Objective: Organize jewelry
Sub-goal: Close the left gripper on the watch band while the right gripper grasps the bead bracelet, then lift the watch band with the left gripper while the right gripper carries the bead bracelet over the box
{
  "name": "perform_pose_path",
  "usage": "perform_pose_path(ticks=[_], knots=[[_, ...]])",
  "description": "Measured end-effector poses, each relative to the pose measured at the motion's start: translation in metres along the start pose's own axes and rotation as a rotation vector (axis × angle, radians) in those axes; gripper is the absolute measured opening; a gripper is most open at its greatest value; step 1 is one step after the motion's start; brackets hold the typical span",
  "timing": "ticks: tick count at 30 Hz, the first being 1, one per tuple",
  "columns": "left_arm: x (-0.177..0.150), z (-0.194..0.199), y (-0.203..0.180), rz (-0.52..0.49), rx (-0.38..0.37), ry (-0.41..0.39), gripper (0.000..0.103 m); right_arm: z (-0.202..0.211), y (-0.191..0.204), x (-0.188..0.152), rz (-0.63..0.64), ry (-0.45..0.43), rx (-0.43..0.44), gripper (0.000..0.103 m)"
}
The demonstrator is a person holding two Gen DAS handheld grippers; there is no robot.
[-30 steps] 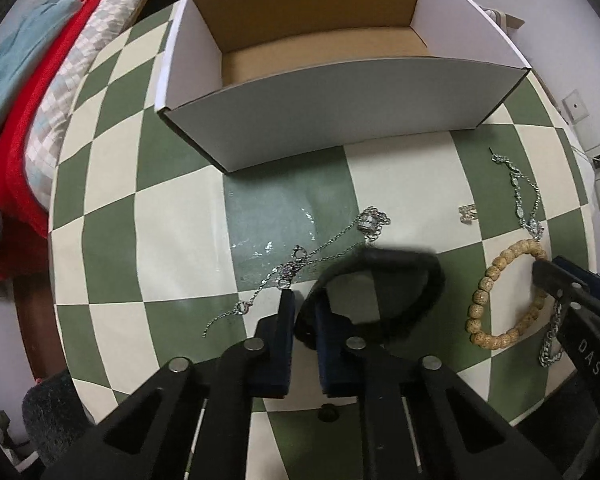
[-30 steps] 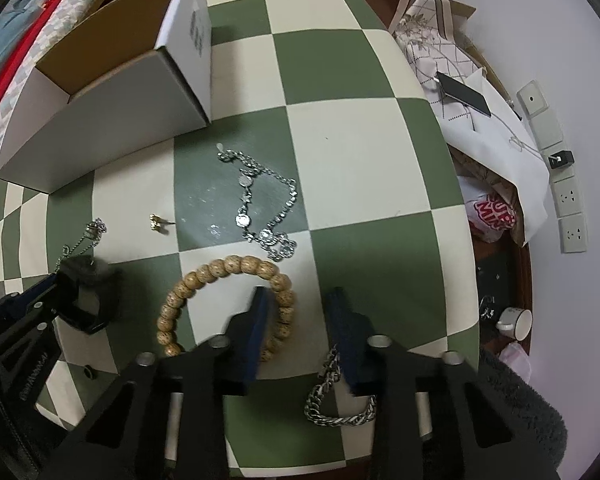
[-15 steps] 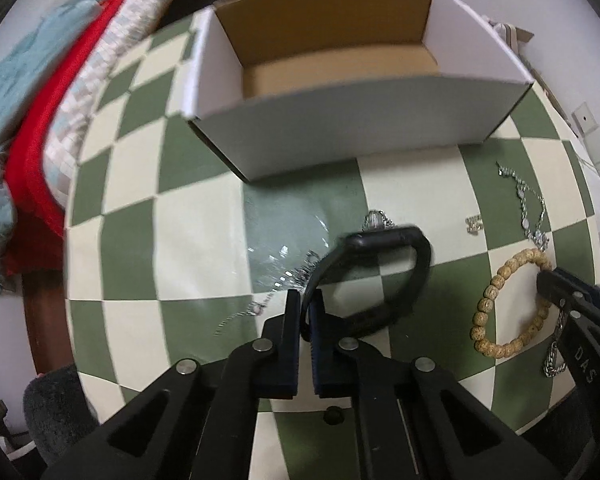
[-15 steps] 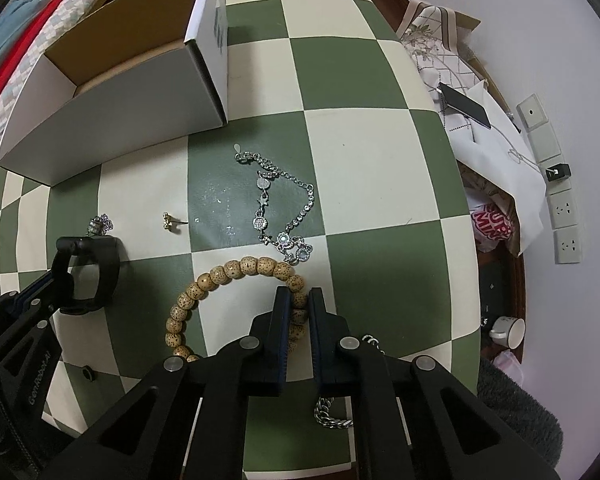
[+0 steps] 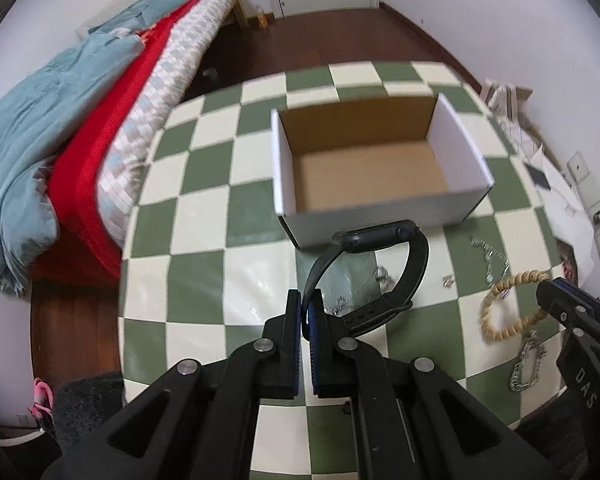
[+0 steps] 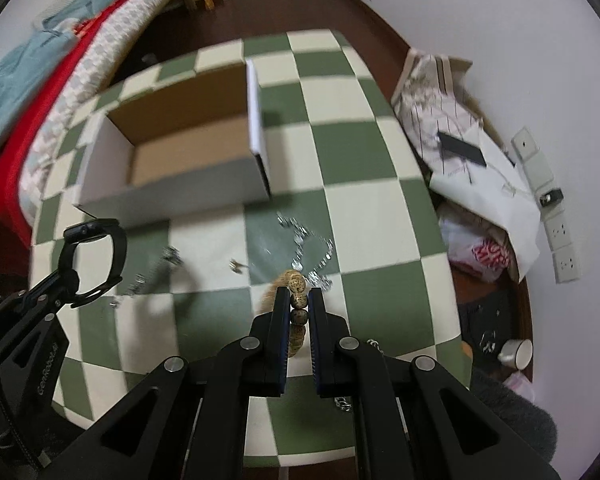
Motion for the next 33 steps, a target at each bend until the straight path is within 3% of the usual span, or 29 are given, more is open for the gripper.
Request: perform_pose_path(ticks=[12, 18, 24, 33], knots=[[0.035, 0.061, 0.033, 0.083, -0.037, -0.123, 0.001, 0.080, 0.038, 0.016, 0.068, -0.154, 0.045, 0.009], [0.061, 0.078, 0.045, 0.117, -0.045, -0.171, 0.001, 0.111, 0.051, 0.047, 0.081, -0.225, 0.062, 0.009], [0.093, 0.080, 0.050, 0.139, -0.047, -0.189, 0.001, 0.116, 0.057, 0.089, 0.094, -0.253, 0.040, 0.009], [0.134, 0.052, 0.050, 0.155, -0.070, -0.146, 0.001, 0.082, 0.066, 0.143, 0.118, -0.207, 0.035, 0.009]])
Point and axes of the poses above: each gripper's, at about its wrist camera, not at the fingertips, and z roughly against the way its jaws point, y to its left, x to its top, the point moved 7 cm from there along -z, roughly the way its jaws point, and after that the axes turned 12 degrees about y, right-handed, at the moved point
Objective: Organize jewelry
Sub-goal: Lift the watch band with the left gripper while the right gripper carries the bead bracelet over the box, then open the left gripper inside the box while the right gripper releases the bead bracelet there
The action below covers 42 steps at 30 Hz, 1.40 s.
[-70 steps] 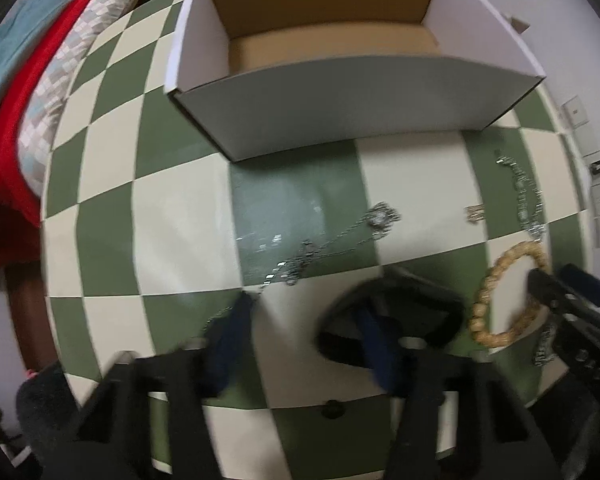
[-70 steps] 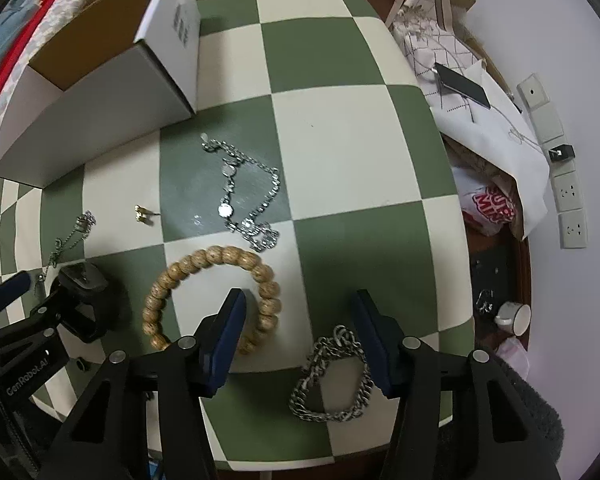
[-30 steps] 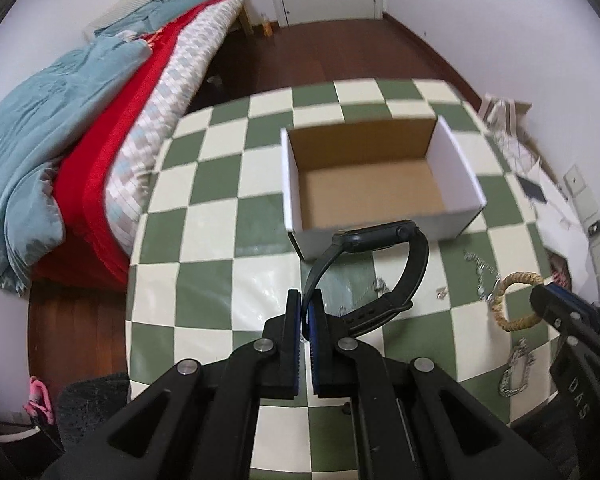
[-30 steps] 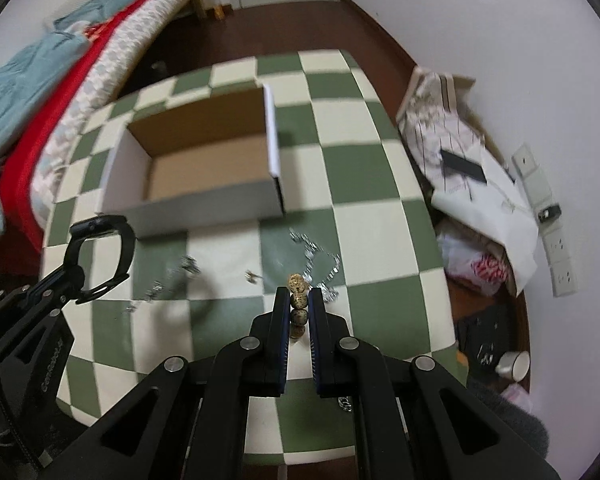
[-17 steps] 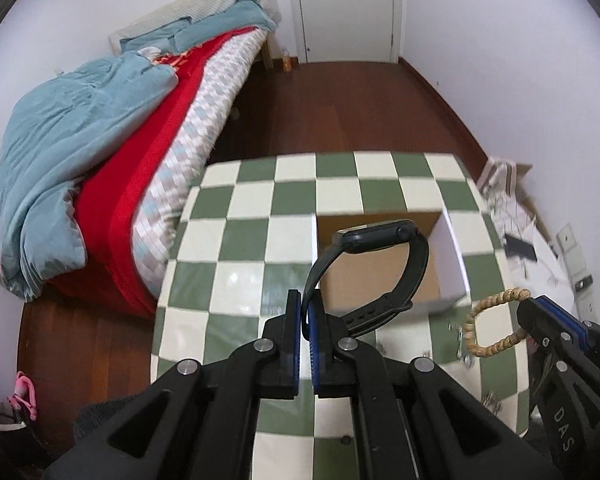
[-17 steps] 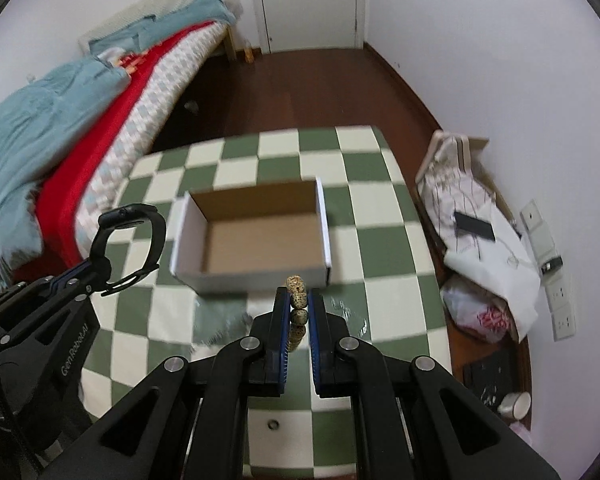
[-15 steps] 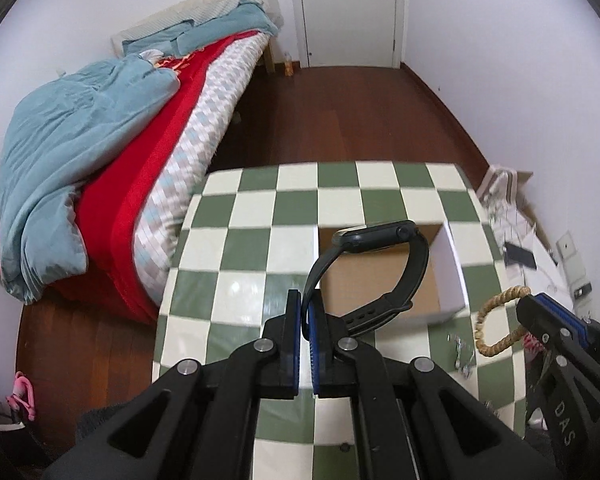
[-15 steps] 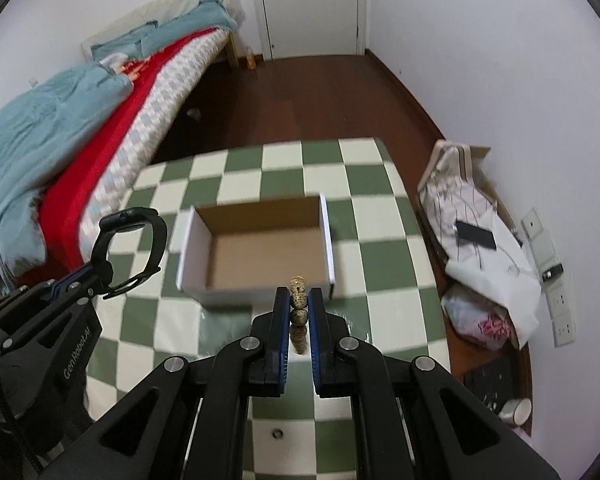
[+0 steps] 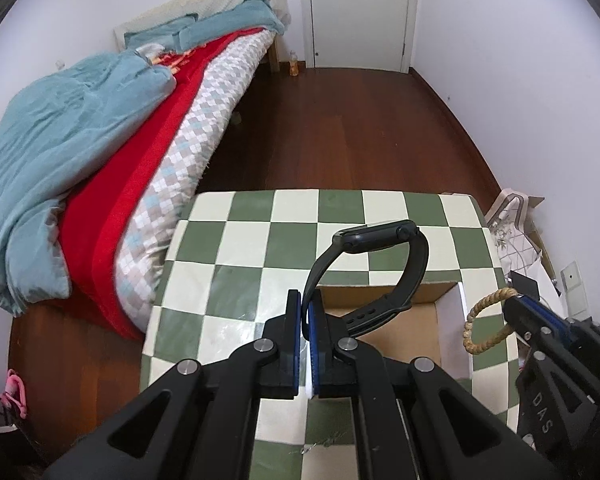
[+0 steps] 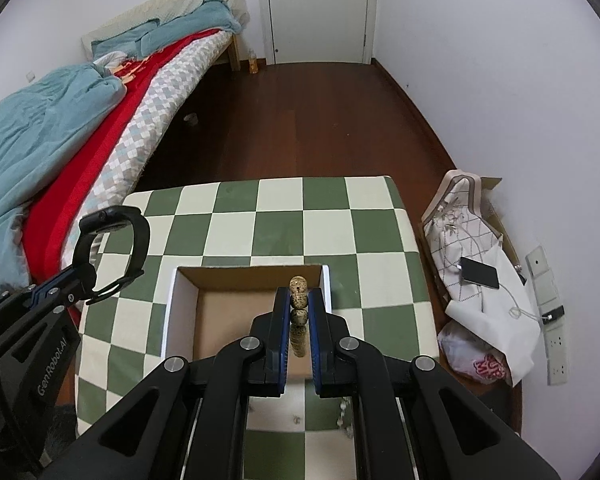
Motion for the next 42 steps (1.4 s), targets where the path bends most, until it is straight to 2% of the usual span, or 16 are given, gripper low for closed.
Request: perform_pose_path(ticks=[8, 13, 14, 15, 16, 17, 18, 19, 23, 24, 25, 32, 42], knots=[[0.011, -0.042, -0.005, 0.034, -0.099, 0.123, 0.003, -0.046, -0.001, 0.024, -0.003, 0.072, 0.078, 0.009], [0.009, -0.054, -0.011, 0.042, -0.161, 0.183, 0.013, -0.067, -0.002, 0.028, -0.015, 0.127, 0.152, 0.010], [0.010, -0.053, -0.011, 0.041, -0.151, 0.179, 0.020, -0.070, -0.002, 0.027, -0.013, 0.139, 0.166, 0.010], [0.010, -0.052, -0.009, 0.038, -0.129, 0.166, 0.038, -0.073, -0.002, 0.026, -0.010, 0.155, 0.168, 0.010], [0.010, -0.051, -0.008, 0.036, -0.120, 0.156, 0.053, -0.076, -0.004, 0.024, -0.014, 0.169, 0.164, 0.016], [0.011, -0.051, -0.005, 0.040, -0.116, 0.149, 0.090, -0.077, -0.007, 0.022, -0.016, 0.173, 0.149, 0.025], [0.009, -0.049, -0.001, 0.047, -0.101, 0.131, 0.100, -0.077, -0.007, 0.021, -0.016, 0.175, 0.143, 0.046], [0.010, -0.048, 0.003, 0.052, -0.088, 0.123, 0.101, -0.077, -0.009, 0.018, -0.019, 0.177, 0.135, 0.063], [0.005, -0.047, 0.021, 0.069, -0.017, 0.109, 0.102, -0.075, -0.017, 0.007, -0.013, 0.176, 0.038, 0.082], [0.002, -0.046, 0.024, 0.067, 0.004, 0.100, 0.102, -0.075, -0.018, 0.006, -0.011, 0.178, 0.026, 0.092], [0.000, -0.045, 0.027, 0.065, 0.018, 0.095, 0.102, -0.076, -0.018, 0.003, -0.006, 0.182, 0.003, 0.096], [-0.016, -0.030, 0.043, 0.062, 0.084, 0.056, 0.102, -0.066, -0.016, -0.018, 0.008, 0.156, -0.073, 0.102], [-0.043, 0.025, 0.053, 0.060, 0.089, -0.031, 0.102, -0.011, -0.007, -0.043, 0.003, 0.054, -0.087, 0.102]])
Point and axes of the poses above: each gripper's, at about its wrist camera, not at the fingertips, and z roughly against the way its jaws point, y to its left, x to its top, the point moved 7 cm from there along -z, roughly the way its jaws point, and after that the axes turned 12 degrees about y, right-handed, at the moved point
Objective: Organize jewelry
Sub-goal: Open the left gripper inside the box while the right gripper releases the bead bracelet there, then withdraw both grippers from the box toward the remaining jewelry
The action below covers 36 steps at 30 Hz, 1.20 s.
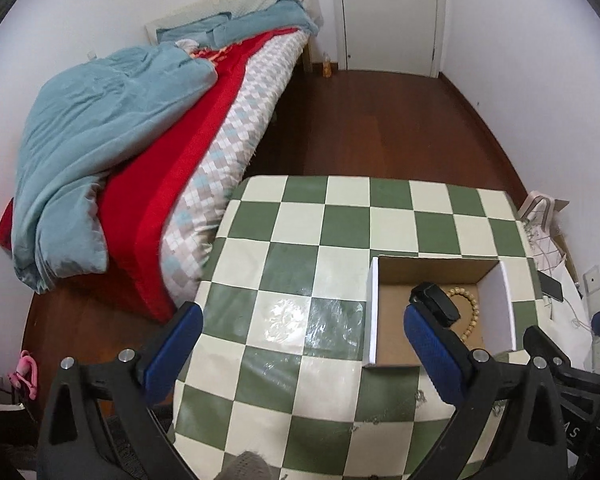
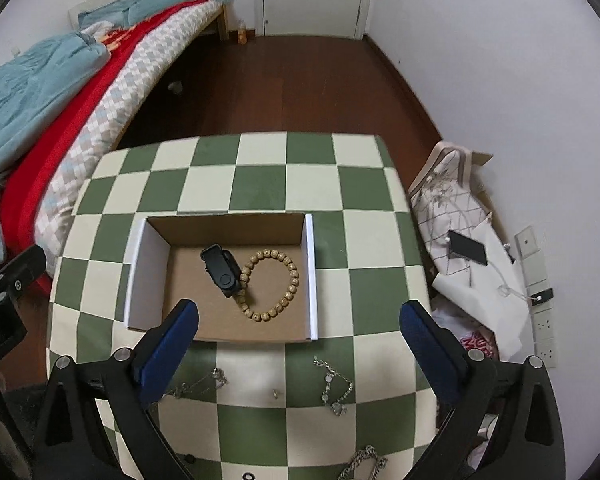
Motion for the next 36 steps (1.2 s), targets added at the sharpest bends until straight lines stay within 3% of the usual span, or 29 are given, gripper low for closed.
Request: perform_pose_path(ticks=[10, 20, 25, 32, 36], knots=[[-0.027, 0.068, 0.012, -0.019, -0.006, -0.134, 0.102, 0.074, -0.008, -0.033, -0.027, -0.134, -0.020, 0.102], [-0.053, 0.100, 0.028, -0.001, 0.002, -0.189, 0.102, 0.126, -0.007, -0.075, -0.051, -0.204, 0.021, 0.102], [-0.077, 0.076, 0.033, -0.005, 0.039, -0.130, 0.102, 0.107, -0.026, -0.104, -0.117, -0.115, 0.075, 0.102], [-0.122, 0.009, 0.020, -0.060, 0.087, 0.030, 0.102, 0.021, -0.083, -0.162, -0.277, 0.113, 0.100, 0.102], [-0.143, -0.023, 0.004, -0.108, 0.100, 0.104, 0.102, -0.023, -0.107, -0.191, -0.335, 0.217, 0.107, 0.092]])
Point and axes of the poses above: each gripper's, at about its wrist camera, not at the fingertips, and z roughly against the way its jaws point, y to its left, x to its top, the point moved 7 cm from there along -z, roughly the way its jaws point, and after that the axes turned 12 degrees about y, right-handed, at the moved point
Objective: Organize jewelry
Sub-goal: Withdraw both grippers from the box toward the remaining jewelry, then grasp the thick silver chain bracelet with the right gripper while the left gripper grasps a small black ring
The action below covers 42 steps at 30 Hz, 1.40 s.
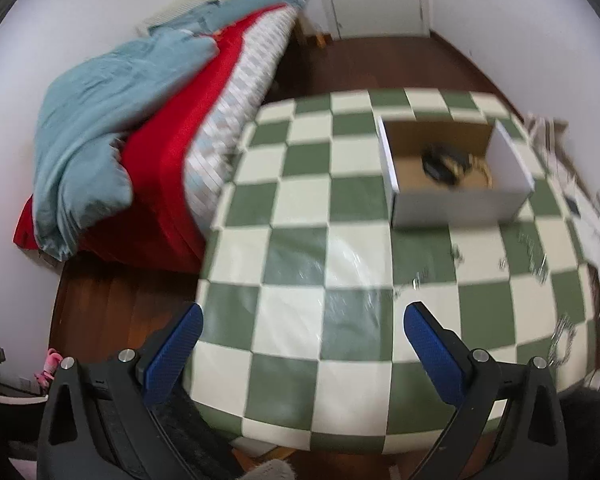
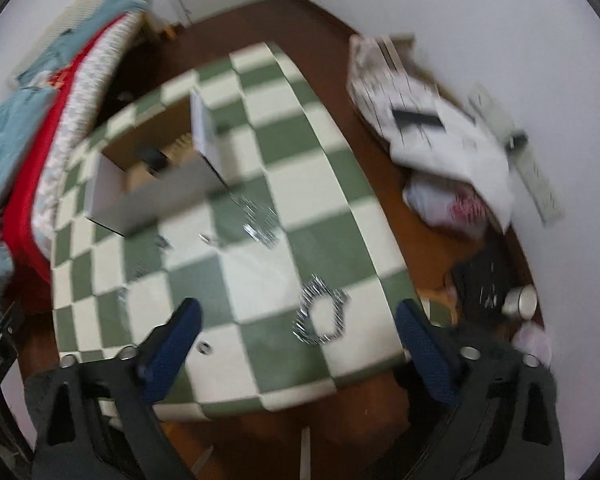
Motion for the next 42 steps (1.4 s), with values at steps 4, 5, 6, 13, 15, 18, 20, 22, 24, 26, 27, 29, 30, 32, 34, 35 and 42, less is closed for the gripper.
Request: perform_pose_path(ticks=[4, 5, 6, 13, 15, 18, 20, 22, 24, 26, 27, 29, 30, 32, 34, 35, 42], knots=[[-0.012, -0.028, -0.018, -0.051, 0.016, 0.070, 0.102, -0.042, -0.017, -0.006, -0.030, 0.073, -0.014, 0.087], [-0.013, -0.032, -0.021, -0.058, 0.017, 0.081, 0.102, -0.052, -0.019, -0.006, -0.036, 0.090, -0.018, 0.085], [-0.016, -0.038, -0.024, -0.067, 0.016, 0.097, 0.102, -0.060, -0.021, -0.005, -0.044, 0.107, -0.013, 0.082], [-0.031, -0.063, -0.054, -0.139, -0.094, 0.186, 0.102, -0.095, -0.019, -0.007, -0.060, 0.165, 0.020, 0.067], [-0.035, -0.069, -0.066, -0.175, -0.108, 0.198, 0.100, -0.099, -0.015, -0.009, -0.049, 0.165, 0.011, 0.067], [-0.041, -0.076, -0.082, -0.212, -0.133, 0.221, 0.084, -0.099, -0.007, -0.009, -0.015, 0.151, -0.024, 0.065], [-0.045, -0.080, -0.088, -0.225, -0.138, 0.235, 0.081, -0.099, -0.003, -0.008, 0.000, 0.144, -0.042, 0.065], [-0.047, -0.083, -0.094, -0.234, -0.149, 0.244, 0.081, -0.099, 0.000, -0.008, 0.012, 0.141, -0.056, 0.065], [-0.050, -0.085, -0.098, -0.241, -0.154, 0.249, 0.080, -0.099, 0.001, -0.009, 0.026, 0.142, -0.069, 0.065], [-0.053, -0.089, -0.100, -0.246, -0.162, 0.257, 0.074, -0.098, 0.001, -0.009, 0.034, 0.141, -0.077, 0.065], [-0.054, -0.089, -0.100, -0.243, -0.170, 0.256, 0.073, -0.098, 0.002, -0.010, 0.037, 0.140, -0.081, 0.065], [-0.054, -0.090, -0.100, -0.237, -0.180, 0.254, 0.073, -0.099, 0.000, -0.009, 0.042, 0.139, -0.090, 0.065], [-0.055, -0.090, -0.100, -0.236, -0.186, 0.255, 0.069, -0.100, -0.001, -0.009, 0.044, 0.138, -0.093, 0.065], [-0.055, -0.089, -0.101, -0.236, -0.212, 0.250, 0.058, -0.099, 0.000, -0.009, 0.048, 0.137, -0.104, 0.065], [-0.056, -0.087, -0.104, -0.240, -0.228, 0.246, 0.047, -0.100, 0.001, -0.009, 0.050, 0.134, -0.111, 0.065], [-0.056, -0.086, -0.106, -0.246, -0.233, 0.241, 0.037, -0.100, 0.002, -0.009, 0.050, 0.133, -0.111, 0.065], [-0.055, -0.082, -0.112, -0.266, -0.230, 0.229, 0.009, -0.098, 0.005, -0.007, 0.066, 0.112, -0.113, 0.054]])
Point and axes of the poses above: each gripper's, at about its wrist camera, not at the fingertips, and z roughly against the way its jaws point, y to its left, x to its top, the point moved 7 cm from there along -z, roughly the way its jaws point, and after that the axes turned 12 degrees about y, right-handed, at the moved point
